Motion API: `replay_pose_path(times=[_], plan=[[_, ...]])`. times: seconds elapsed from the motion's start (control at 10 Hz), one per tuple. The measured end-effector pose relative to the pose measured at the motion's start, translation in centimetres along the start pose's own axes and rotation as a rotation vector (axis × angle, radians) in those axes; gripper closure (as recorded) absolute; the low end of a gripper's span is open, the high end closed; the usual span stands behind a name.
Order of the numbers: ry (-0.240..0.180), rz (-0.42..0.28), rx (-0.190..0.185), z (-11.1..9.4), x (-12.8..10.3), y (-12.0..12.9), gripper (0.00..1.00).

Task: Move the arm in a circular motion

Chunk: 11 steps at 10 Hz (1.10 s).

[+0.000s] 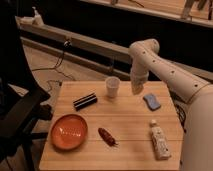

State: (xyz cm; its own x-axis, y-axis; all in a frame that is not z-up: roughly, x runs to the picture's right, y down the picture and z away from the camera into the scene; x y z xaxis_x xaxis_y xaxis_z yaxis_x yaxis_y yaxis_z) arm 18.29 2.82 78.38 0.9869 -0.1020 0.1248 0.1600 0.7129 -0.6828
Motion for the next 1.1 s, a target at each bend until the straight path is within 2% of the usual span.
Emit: replay_pose_path(times=[0.1, 0.3, 0.4, 0.6, 0.8, 1.1], plan=[[-0.026, -0.002, 0.020, 0.0, 0.2, -0.3, 0.91], [-0.090, 0.002, 0.067, 0.5, 0.0, -2.9, 0.91], [-0.101, 0.029, 0.086, 0.9, 1.7, -4.3, 0.91], [-0.088, 0.077, 0.085, 1.3, 4.7, -4.8, 0.91], [-0.054, 0.158, 0.071, 1.5, 8.9, -2.6, 0.91], [-0.016, 0.247, 0.042, 1.6, 10.4, 3.0, 0.90]])
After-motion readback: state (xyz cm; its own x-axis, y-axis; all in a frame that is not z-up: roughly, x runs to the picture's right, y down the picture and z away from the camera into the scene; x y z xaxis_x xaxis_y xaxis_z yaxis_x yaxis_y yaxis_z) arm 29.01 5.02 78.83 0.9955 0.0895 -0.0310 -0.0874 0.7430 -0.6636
